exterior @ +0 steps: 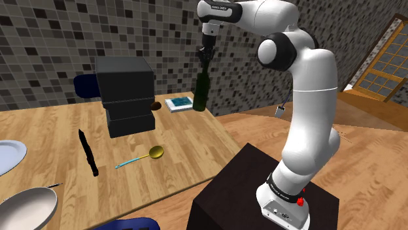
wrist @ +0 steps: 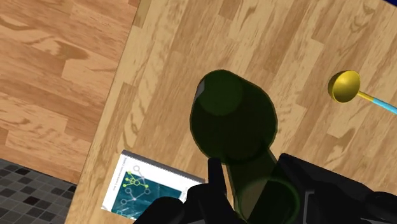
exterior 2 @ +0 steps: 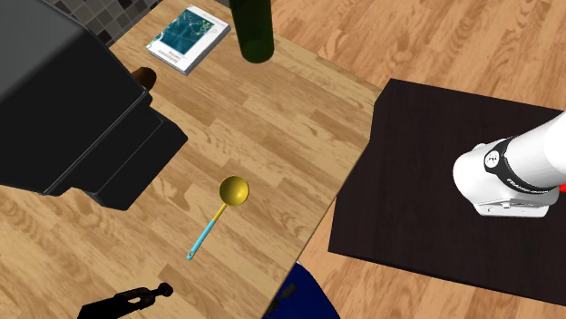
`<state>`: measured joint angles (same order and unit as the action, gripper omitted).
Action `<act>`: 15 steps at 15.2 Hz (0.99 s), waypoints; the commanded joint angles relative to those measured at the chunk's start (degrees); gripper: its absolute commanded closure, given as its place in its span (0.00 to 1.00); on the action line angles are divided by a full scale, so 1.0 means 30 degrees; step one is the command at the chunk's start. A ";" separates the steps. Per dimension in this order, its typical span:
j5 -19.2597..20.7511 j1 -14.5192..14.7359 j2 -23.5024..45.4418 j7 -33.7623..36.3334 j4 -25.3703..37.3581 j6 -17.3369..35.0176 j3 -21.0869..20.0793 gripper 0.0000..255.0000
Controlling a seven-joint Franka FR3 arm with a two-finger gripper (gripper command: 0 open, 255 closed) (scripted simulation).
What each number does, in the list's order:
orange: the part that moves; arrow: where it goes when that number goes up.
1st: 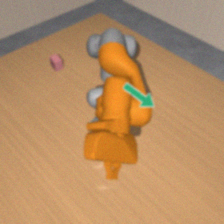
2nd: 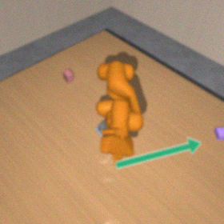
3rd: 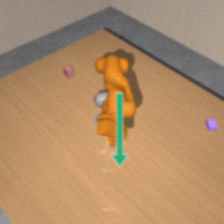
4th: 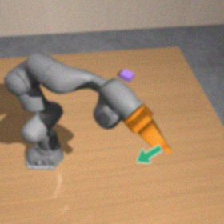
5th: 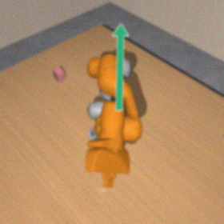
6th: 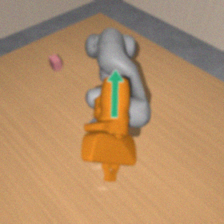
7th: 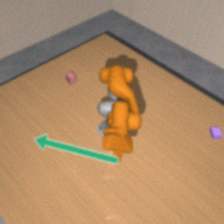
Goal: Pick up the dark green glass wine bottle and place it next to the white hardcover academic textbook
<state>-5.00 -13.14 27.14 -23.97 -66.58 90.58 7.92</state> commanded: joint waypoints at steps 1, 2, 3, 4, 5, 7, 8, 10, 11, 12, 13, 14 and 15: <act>-0.0119 -0.0449 0.0746 -0.0533 0.0463 0.0285 0.0108 1.00; -0.0191 -0.0686 0.1248 -0.0784 0.0860 0.0377 0.0149 1.00; -0.0262 -0.0929 0.1777 -0.1028 0.1310 0.0445 0.0180 1.00; -0.0336 -0.1175 0.2336 -0.1264 0.1819 0.0486 0.0210 1.00; -0.0410 -0.1427 0.2930 -0.1492 0.2393 0.0496 0.0232 1.00; -0.0557 -0.1955 0.4243 -0.1918 0.3786 0.0401 0.0252 1.00; -0.0630 -0.2231 0.4982 -0.2114 0.4641 0.0280 0.0252 1.00; -0.0777 -0.2830 0.6729 -0.2460 0.6865 -0.0200 0.0225 1.00; -0.0852 -0.3177 0.7873 -0.2595 0.8488 -0.0673 0.0188 1.00; -0.0925 -0.3590 0.9448 -0.2662 1.0943 -0.1539 0.0110 1.00; -0.0898 -0.3501 0.9022 -0.2713 0.9908 -0.0938 0.0124 1.00; -0.0892 -0.3430 0.8741 -0.2753 0.9139 -0.0456 0.0147 1.00; -0.0888 -0.3372 0.8533 -0.2787 0.8504 -0.0034 0.0164 1.00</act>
<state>-7.64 -23.35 52.75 -32.28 -40.20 89.51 8.42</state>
